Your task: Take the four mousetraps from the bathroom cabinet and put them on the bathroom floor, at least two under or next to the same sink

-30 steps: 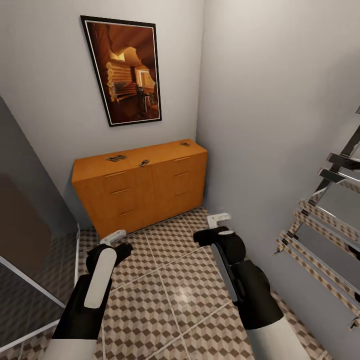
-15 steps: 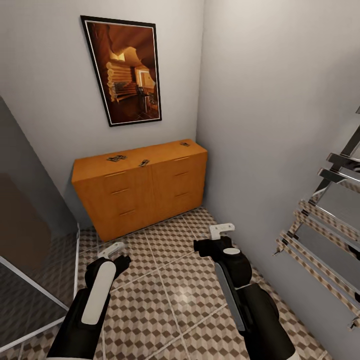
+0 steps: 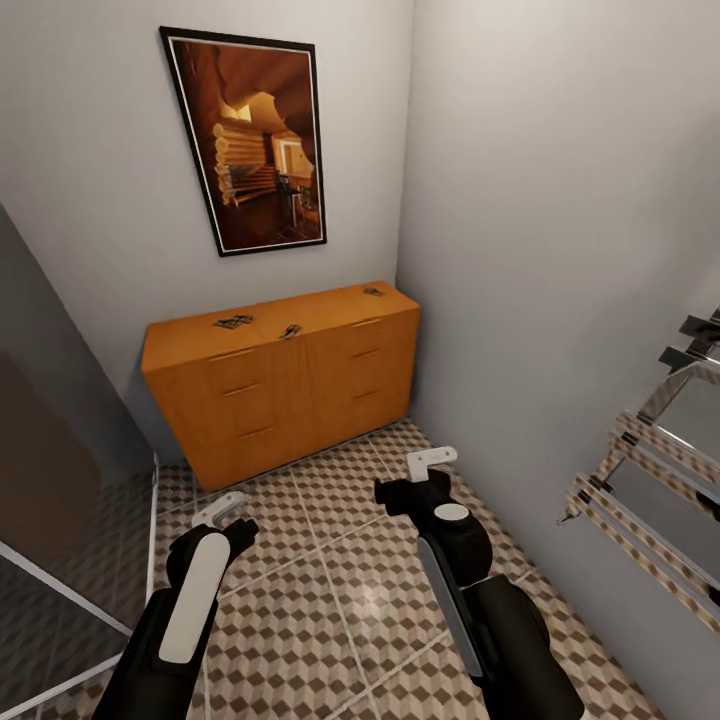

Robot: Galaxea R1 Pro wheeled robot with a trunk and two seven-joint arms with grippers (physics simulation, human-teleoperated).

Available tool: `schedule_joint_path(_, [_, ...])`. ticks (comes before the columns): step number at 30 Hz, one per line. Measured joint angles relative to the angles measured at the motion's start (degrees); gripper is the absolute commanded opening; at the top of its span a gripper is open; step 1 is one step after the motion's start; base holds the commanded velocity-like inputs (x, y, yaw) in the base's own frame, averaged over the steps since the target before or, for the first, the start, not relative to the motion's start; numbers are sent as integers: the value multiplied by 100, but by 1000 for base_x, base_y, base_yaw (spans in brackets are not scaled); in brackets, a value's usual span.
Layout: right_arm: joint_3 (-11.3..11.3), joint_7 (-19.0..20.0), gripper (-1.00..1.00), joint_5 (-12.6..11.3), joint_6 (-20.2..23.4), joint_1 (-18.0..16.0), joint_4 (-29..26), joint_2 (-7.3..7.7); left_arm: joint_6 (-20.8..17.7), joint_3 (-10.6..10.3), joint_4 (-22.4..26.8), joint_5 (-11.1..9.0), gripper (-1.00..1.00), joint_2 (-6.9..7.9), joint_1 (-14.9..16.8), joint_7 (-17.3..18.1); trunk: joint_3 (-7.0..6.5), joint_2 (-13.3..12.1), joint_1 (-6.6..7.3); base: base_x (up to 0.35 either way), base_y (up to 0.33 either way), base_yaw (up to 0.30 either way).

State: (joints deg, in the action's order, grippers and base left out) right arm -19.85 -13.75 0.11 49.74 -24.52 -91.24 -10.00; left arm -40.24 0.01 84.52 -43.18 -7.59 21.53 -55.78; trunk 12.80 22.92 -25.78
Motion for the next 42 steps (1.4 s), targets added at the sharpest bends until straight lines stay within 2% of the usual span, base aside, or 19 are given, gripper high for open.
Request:
schedule_joint_path(21, [-70, -13, 100, 7, 33, 9, -16, 0, 7, -1, 24, 2, 100, 3, -17, -4, 0, 0, 0, 312, 135, 0])
schedule_joint_path(31, [-71, -14, 100, 7, 44, 9, -47, 0, -36, -53, 341, -1, 100, 3, -131, -4, 0, 0, 0, 329, 39, 0])
schedule_joint_path(42, [-68, -14, 100, 6, 60, 17, -105, 0, -37, -66, 380, -57, 100, -5, -163, -1, 0, 0, 0, 100, 4, 1])
